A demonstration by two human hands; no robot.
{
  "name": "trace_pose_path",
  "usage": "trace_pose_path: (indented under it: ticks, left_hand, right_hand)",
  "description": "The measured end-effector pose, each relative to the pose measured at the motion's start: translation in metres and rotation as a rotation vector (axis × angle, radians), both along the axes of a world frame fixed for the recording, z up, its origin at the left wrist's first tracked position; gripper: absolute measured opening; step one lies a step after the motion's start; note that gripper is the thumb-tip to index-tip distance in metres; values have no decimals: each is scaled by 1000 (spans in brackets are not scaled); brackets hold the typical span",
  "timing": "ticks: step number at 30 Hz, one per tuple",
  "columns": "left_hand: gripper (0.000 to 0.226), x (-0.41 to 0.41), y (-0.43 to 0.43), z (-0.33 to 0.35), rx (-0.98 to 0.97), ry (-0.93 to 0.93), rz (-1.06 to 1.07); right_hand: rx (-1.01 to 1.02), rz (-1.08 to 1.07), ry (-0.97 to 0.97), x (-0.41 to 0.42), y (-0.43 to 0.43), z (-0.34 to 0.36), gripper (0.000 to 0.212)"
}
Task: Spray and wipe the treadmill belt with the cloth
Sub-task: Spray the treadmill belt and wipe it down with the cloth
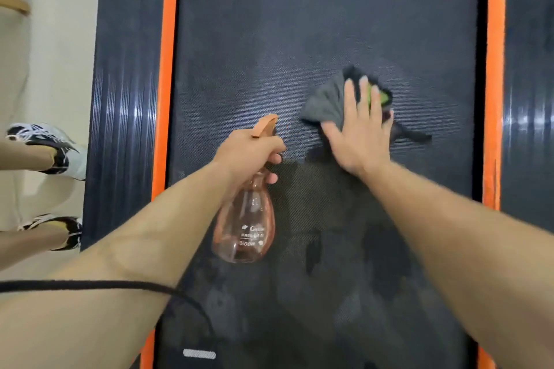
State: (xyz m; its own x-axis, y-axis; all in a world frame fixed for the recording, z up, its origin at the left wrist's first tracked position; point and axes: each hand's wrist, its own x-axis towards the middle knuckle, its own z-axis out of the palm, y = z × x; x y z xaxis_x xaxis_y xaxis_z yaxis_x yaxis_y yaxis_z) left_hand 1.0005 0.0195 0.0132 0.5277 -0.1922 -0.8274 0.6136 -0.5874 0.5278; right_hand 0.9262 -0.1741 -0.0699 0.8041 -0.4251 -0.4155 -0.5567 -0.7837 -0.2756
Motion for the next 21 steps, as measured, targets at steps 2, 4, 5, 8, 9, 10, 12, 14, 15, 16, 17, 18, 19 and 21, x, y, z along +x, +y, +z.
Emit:
trace_pose_path:
  ticks: [2,4,5,8,9,10,12,14,15,16,17,18,19,21]
  left_hand:
    - [22,8,16,-2,2,-44,-19]
    - [23,14,29,-5,8,-53,-11]
    - [25,17,35,-7,16,-54,-2]
    - [34,15,46,-7,6,-59,24]
    - [33,14,47,-5,-5,-46,26]
    - [29,12,48,-3,-11,-34,24]
    - [19,9,47,-4,-27,-2,14]
    - [16,8,48,-8,-50,9,8]
    - [9,7,50,-11,-51,3,18]
    - [3,5,52,-12,-48,-4,33]
    - [4,2,54,-13,-42,-9,43]
    - [6,-1,55,-13,-31,-10,46]
    - [7,-4,56,-13,-21,-11,47]
    - [7,-10,59,-6,-20,-13,70]
  right_hand:
    - [-21,38,-25,35,2,-4,81]
    - [-92,143,-71,25,25,-8,84]
    - [-103,255,-85,5,42,-7,86]
    - [-23,732,-111,-75,74,-1,86]
    - [12,837,-102,-78,65,1,83]
    - [20,879,-109,-67,52,-1,81]
    - [-56,731,-93,-24,31,-7,83]
    - [-43,415,-60,27,15,-6,82]
    - [-31,296,-55,44,15,-6,81]
    - [-45,228,-55,49,21,-6,81]
    - [-68,214,-55,44,31,-7,82]
    - [-89,240,-54,32,43,-9,83]
    - [-100,307,-51,13,56,-9,85]
    - [-61,516,-59,-40,83,-4,87]
